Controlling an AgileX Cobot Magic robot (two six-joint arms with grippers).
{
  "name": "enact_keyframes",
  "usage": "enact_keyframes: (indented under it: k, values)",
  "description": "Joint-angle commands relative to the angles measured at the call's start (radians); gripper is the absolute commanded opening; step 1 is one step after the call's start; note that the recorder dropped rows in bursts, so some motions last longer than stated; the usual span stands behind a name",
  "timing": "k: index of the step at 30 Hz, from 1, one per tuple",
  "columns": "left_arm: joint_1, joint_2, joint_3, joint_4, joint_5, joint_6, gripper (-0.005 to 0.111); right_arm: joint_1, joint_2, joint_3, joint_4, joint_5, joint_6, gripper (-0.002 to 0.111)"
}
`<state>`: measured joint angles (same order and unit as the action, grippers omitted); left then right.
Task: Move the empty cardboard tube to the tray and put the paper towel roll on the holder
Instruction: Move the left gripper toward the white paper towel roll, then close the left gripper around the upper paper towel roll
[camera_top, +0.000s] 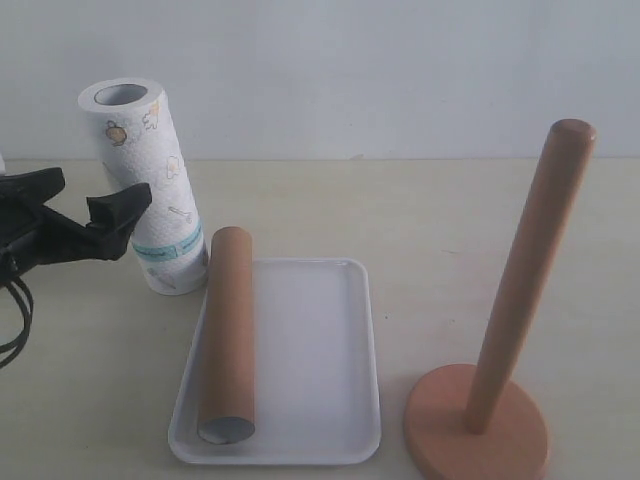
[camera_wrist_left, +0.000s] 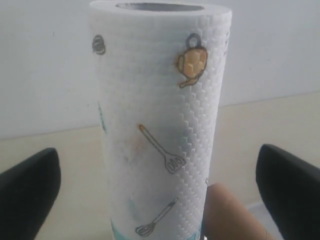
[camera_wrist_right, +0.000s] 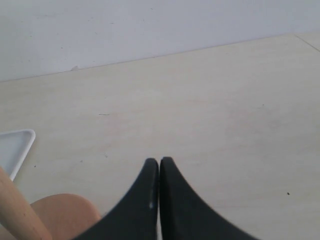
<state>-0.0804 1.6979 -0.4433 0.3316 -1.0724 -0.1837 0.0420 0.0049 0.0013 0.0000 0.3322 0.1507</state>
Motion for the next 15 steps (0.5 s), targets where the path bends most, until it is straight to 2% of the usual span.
enact_keyframes:
  k: [1,15]
  values:
    - [-0.005,0.041,-0.029,0.014,-0.048,-0.030,0.099,-0.004,-0.005,-0.001,-0.007,-0.009,0.003,0.000]
    - [-0.010,0.205,-0.126,0.071,-0.149,-0.038,0.099,-0.004,-0.005,-0.001,-0.007,-0.009,0.005,0.000]
